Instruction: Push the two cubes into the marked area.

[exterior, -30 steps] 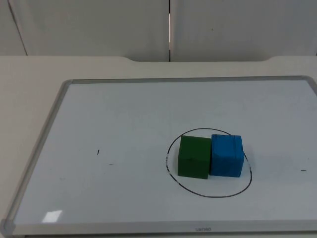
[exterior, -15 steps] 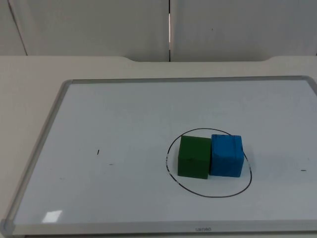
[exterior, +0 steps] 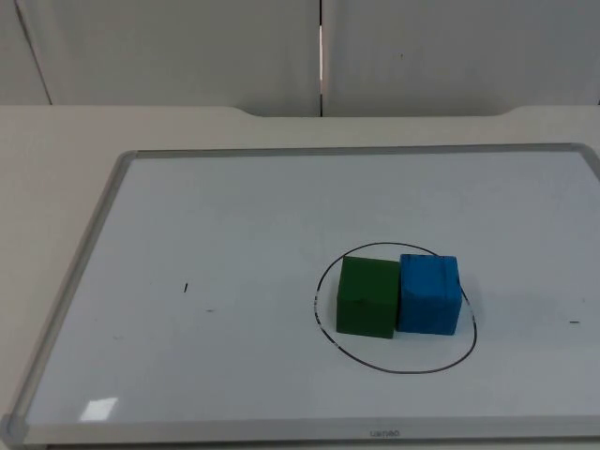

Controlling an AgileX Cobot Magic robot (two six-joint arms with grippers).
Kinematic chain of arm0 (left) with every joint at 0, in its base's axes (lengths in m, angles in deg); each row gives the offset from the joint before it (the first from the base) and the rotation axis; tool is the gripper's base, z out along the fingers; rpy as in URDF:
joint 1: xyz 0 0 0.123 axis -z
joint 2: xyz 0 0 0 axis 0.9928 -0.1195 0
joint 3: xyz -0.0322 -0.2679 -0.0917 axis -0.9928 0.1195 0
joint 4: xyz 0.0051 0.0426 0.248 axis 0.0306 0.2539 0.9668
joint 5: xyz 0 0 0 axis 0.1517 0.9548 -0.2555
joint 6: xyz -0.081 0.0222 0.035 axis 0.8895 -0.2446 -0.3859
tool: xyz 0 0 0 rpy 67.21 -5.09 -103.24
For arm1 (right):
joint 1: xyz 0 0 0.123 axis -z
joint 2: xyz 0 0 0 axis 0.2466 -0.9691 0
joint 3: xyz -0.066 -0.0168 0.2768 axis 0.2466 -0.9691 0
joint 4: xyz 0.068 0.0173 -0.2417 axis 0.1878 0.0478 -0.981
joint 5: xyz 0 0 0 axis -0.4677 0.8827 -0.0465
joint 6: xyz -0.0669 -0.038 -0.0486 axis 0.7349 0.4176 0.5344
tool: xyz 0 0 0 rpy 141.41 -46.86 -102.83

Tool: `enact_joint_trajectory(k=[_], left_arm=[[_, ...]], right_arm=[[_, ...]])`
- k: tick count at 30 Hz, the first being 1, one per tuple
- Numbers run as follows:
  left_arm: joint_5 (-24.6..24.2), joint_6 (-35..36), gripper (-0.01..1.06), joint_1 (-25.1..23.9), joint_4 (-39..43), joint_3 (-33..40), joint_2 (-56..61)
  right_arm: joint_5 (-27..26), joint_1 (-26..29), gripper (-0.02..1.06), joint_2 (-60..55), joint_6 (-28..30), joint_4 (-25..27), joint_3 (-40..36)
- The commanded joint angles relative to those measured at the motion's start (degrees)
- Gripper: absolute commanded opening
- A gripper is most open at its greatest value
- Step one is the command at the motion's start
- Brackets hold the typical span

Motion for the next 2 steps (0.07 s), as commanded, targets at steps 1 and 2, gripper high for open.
enact_joint_trajectory(k=[1,2], left_arm=[[0.09,0.43,1.05,-0.2,0.41,0.32,0.27],[0.09,0.43,1.05,-0.2,0.41,0.32,0.27]], right_arm=[[-0.7,0.88,1.05,0.11,-0.11,0.19,-0.13],[-0.7,1.51,1.05,0.11,-0.11,0.19,-0.13]])
